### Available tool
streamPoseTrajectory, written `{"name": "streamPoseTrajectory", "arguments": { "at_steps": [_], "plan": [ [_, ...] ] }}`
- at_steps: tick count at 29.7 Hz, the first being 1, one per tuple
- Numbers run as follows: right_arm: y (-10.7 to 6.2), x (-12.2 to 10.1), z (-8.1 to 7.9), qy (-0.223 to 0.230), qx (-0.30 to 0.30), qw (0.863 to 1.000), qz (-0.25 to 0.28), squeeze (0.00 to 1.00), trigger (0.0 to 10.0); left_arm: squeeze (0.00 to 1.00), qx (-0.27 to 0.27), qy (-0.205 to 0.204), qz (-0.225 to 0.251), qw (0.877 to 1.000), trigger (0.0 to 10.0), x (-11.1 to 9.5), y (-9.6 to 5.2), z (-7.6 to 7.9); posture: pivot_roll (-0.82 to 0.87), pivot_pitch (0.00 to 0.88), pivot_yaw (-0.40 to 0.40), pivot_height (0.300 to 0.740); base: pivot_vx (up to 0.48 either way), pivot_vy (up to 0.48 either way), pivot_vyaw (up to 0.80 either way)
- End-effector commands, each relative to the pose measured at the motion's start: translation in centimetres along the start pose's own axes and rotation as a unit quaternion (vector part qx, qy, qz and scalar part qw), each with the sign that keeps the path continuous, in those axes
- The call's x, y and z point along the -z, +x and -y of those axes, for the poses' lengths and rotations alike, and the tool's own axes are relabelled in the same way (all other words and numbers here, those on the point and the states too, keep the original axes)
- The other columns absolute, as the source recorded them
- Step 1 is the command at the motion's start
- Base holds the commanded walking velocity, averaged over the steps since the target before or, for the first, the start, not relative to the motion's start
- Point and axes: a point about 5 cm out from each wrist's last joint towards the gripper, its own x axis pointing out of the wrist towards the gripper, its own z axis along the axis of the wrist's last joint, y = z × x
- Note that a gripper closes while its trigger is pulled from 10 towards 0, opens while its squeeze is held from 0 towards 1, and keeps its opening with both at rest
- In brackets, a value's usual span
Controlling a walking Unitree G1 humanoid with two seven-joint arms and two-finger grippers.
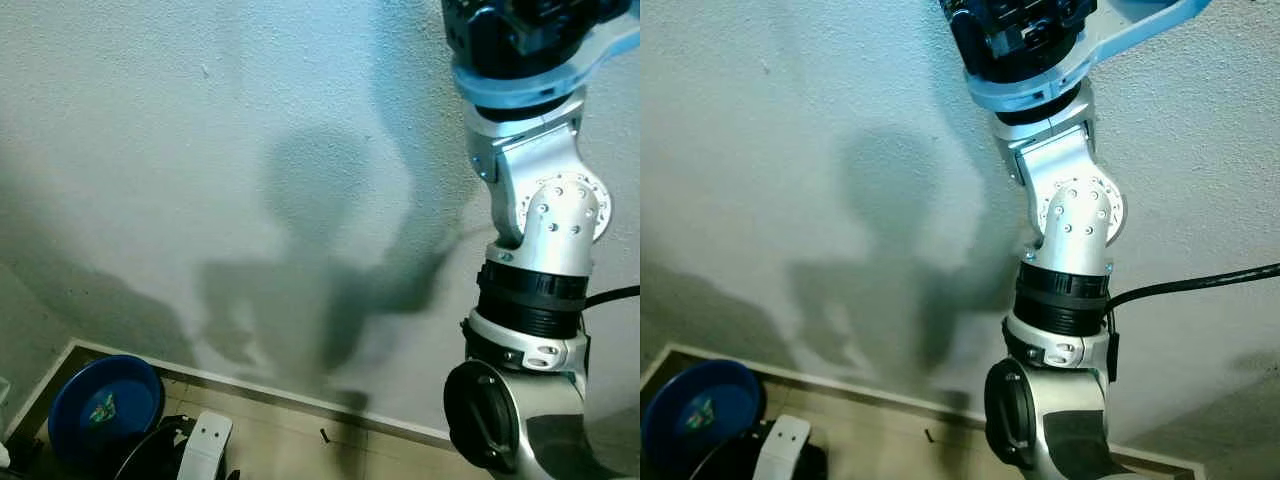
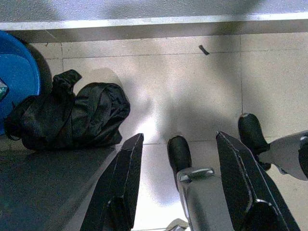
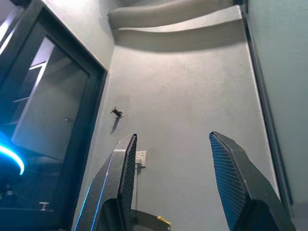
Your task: Clothes washing
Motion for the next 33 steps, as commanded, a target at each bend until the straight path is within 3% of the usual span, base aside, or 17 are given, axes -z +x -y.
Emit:
{"name": "streamPoseTrajectory", "arguments": {
  "at_steps": [1,15,19,23,31,33],
  "plan": [
    [1.0,-0.3,-0.7,-0.004,-0.027,1.000,0.006,0.00,10.0,0.00,0.005,-0.005,-0.022,1.000,10.0,1.4,-0.3,0.5,0.01,0.220,0.006,0.740,0.000,0.000,0.00],
    [1.7,-0.7,-1.1,0.012,-0.041,0.999,0.021,0.00,10.0,0.00,0.004,-0.011,-0.031,0.999,10.0,1.8,-0.3,0.6,0.01,0.226,0.001,0.740,0.000,0.000,0.00],
    [1.5,-0.7,-0.7,-0.002,-0.013,1.000,0.021,0.00,10.0,0.00,0.004,-0.012,-0.027,1.000,10.0,1.8,-0.3,0.7,0.01,0.225,0.002,0.740,0.000,0.000,0.00],
    [1.8,-0.6,-1.3,0.012,-0.039,0.999,0.020,0.00,10.0,0.00,0.007,-0.013,-0.023,1.000,10.0,1.6,-0.3,0.8,0.00,0.222,0.004,0.740,0.000,0.000,0.00],
    [1.9,-0.6,-1.1,0.015,-0.034,0.999,0.024,0.00,10.0,0.00,0.012,-0.013,-0.021,1.000,10.0,1.4,-0.3,0.8,0.01,0.223,0.004,0.740,0.000,0.000,0.00],
    [1.3,-0.3,-0.2,0.014,0.003,1.000,0.021,0.00,10.0,0.00,0.009,-0.013,-0.021,1.000,10.0,1.4,-0.2,0.8,0.01,0.217,0.004,0.740,0.000,0.000,0.00]
  ]
}}
